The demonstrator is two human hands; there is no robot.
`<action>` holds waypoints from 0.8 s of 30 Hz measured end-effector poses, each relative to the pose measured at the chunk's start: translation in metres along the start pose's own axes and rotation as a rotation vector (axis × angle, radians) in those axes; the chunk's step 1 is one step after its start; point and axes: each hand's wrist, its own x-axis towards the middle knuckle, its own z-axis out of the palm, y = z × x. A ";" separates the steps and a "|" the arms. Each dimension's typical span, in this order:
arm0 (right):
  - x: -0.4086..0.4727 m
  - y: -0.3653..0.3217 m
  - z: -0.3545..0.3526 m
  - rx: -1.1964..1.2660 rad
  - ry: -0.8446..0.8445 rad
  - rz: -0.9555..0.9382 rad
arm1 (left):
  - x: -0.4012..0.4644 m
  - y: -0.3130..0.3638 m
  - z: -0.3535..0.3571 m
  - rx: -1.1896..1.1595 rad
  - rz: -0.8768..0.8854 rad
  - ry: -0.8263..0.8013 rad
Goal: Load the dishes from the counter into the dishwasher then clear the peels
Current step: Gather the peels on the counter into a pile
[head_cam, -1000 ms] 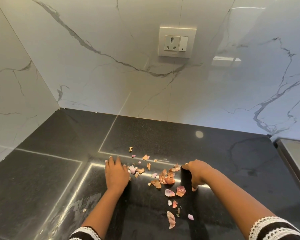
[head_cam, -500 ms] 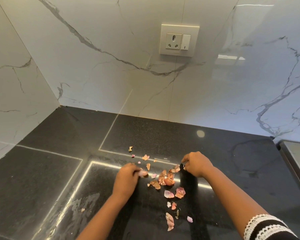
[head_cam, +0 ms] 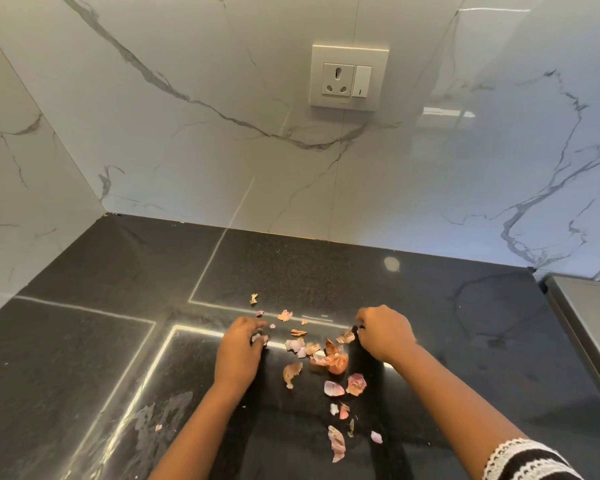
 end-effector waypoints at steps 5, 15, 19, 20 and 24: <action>0.005 -0.070 0.013 0.088 0.019 -0.259 | -0.005 -0.026 0.003 0.223 0.131 -0.158; 0.012 -0.134 0.045 -0.122 -0.111 -0.405 | -0.011 -0.020 0.005 0.294 0.186 -0.080; 0.016 -0.122 0.042 -0.090 -0.119 -0.368 | -0.004 -0.018 0.006 0.269 0.142 -0.103; 0.017 -0.119 0.040 -0.069 -0.118 -0.357 | -0.001 -0.017 0.005 0.248 0.121 -0.108; 0.016 -0.101 0.037 0.089 -0.100 -0.335 | 0.004 -0.010 0.000 0.105 -0.005 -0.130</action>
